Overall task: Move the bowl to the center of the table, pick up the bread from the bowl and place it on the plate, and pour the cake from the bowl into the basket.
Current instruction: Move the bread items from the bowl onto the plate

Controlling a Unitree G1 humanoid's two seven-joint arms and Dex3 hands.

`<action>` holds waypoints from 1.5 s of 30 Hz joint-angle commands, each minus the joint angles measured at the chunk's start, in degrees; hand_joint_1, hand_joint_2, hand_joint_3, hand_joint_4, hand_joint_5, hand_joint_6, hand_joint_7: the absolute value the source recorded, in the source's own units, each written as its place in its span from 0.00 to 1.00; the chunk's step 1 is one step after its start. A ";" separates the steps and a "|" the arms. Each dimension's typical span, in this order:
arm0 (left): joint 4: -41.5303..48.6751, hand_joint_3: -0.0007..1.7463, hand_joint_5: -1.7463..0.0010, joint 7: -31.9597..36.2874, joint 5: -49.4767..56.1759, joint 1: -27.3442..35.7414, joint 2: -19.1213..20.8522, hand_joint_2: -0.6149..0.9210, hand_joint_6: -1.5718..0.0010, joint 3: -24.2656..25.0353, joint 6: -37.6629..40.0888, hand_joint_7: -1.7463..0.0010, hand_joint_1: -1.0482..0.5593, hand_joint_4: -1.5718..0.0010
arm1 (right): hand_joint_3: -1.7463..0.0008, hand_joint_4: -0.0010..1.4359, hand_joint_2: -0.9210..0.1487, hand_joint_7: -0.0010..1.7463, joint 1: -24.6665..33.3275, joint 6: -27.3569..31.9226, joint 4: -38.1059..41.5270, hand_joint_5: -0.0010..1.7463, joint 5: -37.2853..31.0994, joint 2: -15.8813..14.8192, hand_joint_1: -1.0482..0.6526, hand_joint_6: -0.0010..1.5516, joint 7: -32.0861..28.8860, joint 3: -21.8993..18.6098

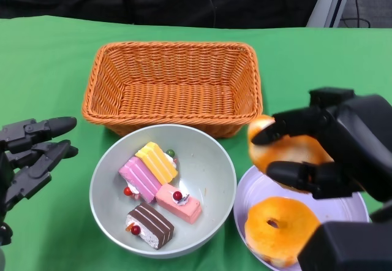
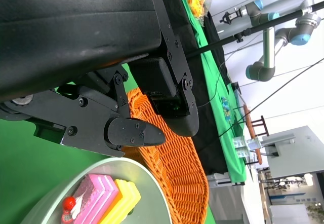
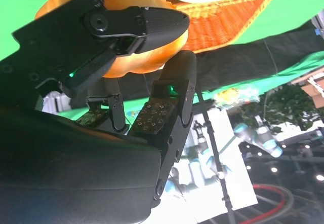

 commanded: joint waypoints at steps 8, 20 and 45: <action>0.70 0.15 0.54 -2.80 -2.39 -0.33 3.10 1.00 0.28 2.33 -0.34 0.99 0.54 0.47 | 0.54 0.62 0.37 0.40 11.48 -1.99 0.12 0.79 -0.75 -0.17 0.63 0.67 -6.42 -2.87; -2.03 0.15 0.54 -3.98 -2.47 0.69 4.52 1.00 0.28 2.90 -0.63 0.99 0.55 0.47 | 0.68 0.57 0.23 0.35 13.61 -5.29 12.70 0.83 -1.72 1.71 0.60 0.66 -16.86 -0.97; -5.43 0.15 0.54 -4.24 -2.40 2.53 4.06 1.00 0.28 2.61 1.12 0.99 0.56 0.46 | 0.99 0.54 0.01 0.10 9.37 -4.63 29.97 0.53 3.18 2.92 0.58 0.66 -23.41 -0.30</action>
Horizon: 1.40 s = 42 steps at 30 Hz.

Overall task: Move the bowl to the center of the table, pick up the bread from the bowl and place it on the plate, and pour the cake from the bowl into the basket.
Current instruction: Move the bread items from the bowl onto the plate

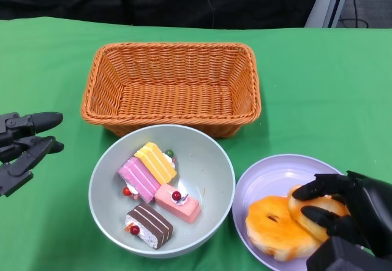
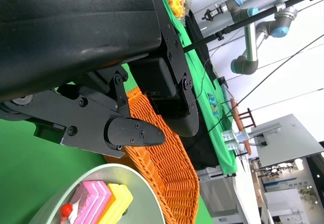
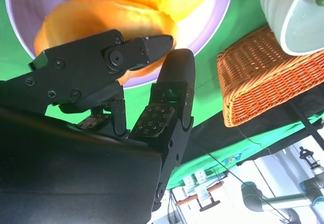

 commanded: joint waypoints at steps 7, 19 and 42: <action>-0.22 0.15 0.54 -0.34 -0.30 0.70 0.67 1.00 0.28 0.10 0.96 0.99 0.56 0.46 | 1.00 0.42 0.03 0.01 0.92 2.48 -1.39 0.52 -1.32 -0.77 0.54 0.60 -0.13 0.67; 1.36 0.15 0.52 -0.63 0.10 0.51 0.87 1.00 0.28 0.15 0.04 0.99 0.54 0.47 | 1.00 0.38 0.01 0.00 2.77 4.65 -6.41 0.04 -2.59 -0.88 0.40 0.43 1.61 2.15; 2.39 0.15 0.52 -1.56 0.04 0.25 1.00 1.00 0.29 0.11 -0.57 0.99 0.54 0.48 | 0.99 0.33 0.00 0.00 5.87 9.21 -18.65 0.01 -0.65 1.26 0.35 0.31 7.76 2.77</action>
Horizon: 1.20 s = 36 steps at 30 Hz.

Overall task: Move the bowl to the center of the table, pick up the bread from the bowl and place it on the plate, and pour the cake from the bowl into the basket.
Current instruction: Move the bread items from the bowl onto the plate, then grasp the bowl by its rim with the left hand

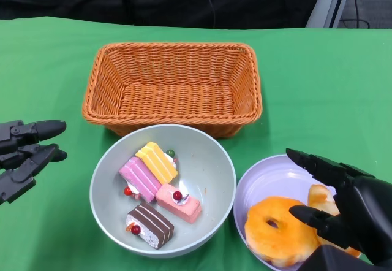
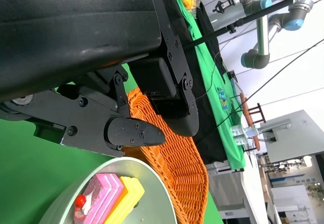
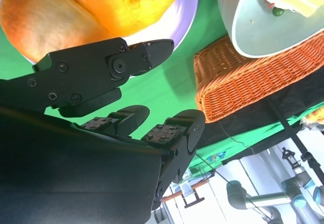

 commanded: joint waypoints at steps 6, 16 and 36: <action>0.73 0.15 0.52 -0.58 -0.23 -0.02 1.10 1.00 0.29 0.42 -1.17 0.99 0.54 0.48 | 1.00 0.39 0.02 0.02 1.27 -6.04 -1.06 0.03 15.44 3.91 0.40 0.35 -0.20 -2.80; 0.65 0.16 0.52 -0.74 0.86 0.10 1.13 1.00 0.28 -0.25 -2.49 0.99 0.55 0.48 | 0.93 0.49 0.02 0.29 0.22 -13.34 -5.05 0.61 43.12 6.86 0.48 0.55 8.58 -4.91; -3.03 0.03 0.93 -20.88 6.23 3.66 20.84 1.00 0.53 -3.57 -39.18 0.99 0.21 0.57 | 0.26 0.55 0.45 0.83 0.33 -2.77 -11.73 0.94 52.55 8.38 0.57 0.45 9.96 -5.30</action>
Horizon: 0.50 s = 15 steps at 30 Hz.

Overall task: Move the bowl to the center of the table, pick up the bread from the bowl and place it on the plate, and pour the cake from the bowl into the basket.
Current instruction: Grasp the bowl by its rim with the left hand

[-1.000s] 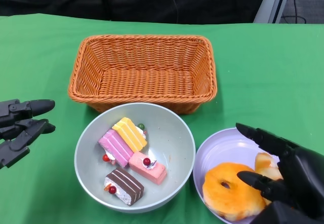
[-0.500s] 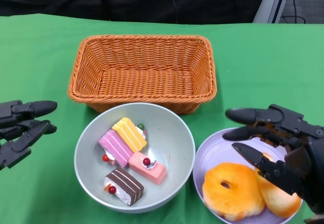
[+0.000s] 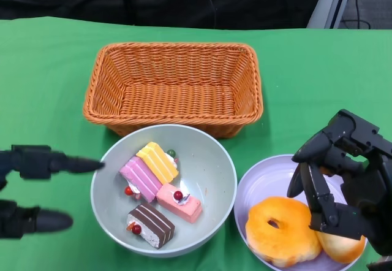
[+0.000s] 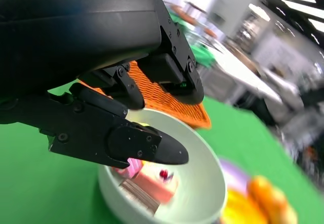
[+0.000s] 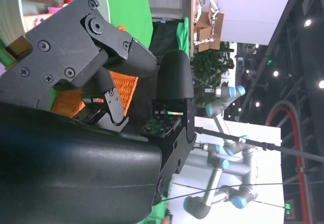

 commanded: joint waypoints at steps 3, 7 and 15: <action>4.02 0.01 0.93 0.52 2.05 -1.84 2.18 0.99 0.49 -0.83 -15.38 0.98 0.21 0.52 | 0.29 0.54 0.42 0.82 -0.51 2.43 -0.64 0.94 3.20 -0.23 0.57 0.45 0.87 -1.24; 7.12 0.00 0.92 1.72 2.13 -3.58 2.24 0.98 0.44 -1.81 -22.83 0.97 0.20 0.45 | 0.33 0.54 0.40 0.81 -0.78 3.52 -0.64 0.94 3.85 0.12 0.56 0.45 0.79 -1.56; 12.59 0.00 0.93 3.67 8.40 -8.12 1.82 0.96 0.41 -4.24 -32.71 0.98 0.26 0.40 | 0.33 0.53 0.41 0.79 -0.67 2.66 -0.17 0.93 2.57 0.84 0.55 0.45 0.49 -0.82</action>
